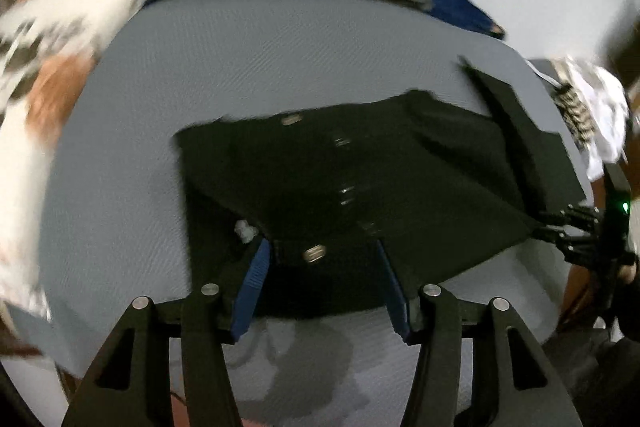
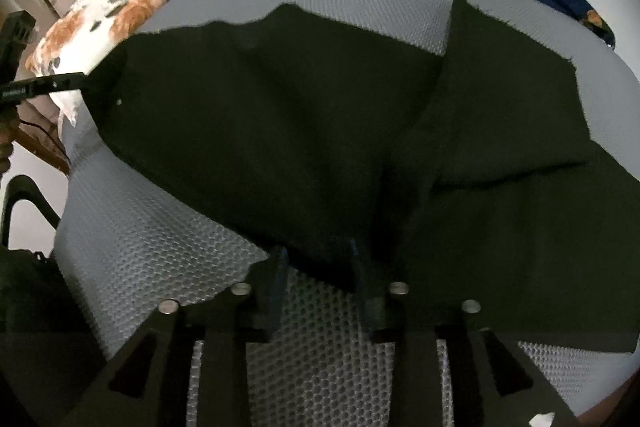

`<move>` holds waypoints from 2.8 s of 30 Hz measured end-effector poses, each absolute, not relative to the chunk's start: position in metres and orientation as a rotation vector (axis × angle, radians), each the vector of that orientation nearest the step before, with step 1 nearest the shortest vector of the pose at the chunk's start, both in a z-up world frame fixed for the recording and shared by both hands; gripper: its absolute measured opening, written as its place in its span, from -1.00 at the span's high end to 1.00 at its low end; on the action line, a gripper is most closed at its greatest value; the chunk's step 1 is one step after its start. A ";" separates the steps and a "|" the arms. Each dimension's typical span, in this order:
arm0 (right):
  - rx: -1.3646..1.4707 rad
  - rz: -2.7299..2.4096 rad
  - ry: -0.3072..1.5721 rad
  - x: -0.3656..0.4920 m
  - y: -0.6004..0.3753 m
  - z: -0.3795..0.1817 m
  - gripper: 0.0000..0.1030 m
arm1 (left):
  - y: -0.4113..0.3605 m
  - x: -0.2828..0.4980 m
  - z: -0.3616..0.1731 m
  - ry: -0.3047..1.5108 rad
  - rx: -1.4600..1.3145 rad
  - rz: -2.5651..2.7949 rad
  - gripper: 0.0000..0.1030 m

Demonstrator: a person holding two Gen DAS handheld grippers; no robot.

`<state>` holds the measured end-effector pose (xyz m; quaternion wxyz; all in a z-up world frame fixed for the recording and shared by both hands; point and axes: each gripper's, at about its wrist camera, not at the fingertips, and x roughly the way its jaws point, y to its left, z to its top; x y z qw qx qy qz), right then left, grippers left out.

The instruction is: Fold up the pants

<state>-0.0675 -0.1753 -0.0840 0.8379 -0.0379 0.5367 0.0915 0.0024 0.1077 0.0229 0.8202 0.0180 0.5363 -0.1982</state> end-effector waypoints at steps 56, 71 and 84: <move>0.231 -0.013 1.090 0.047 -0.284 -0.036 0.24 | -0.159 -0.053 -0.043 1.082 0.269 -1.081 0.89; -0.214 -0.228 1.283 0.202 -0.232 -0.074 0.08 | -0.149 -0.041 -0.054 1.131 0.120 -1.129 0.89; -0.357 -0.488 1.355 0.244 -0.248 -0.088 0.91 | -0.144 -0.032 -0.062 1.156 0.087 -1.126 0.89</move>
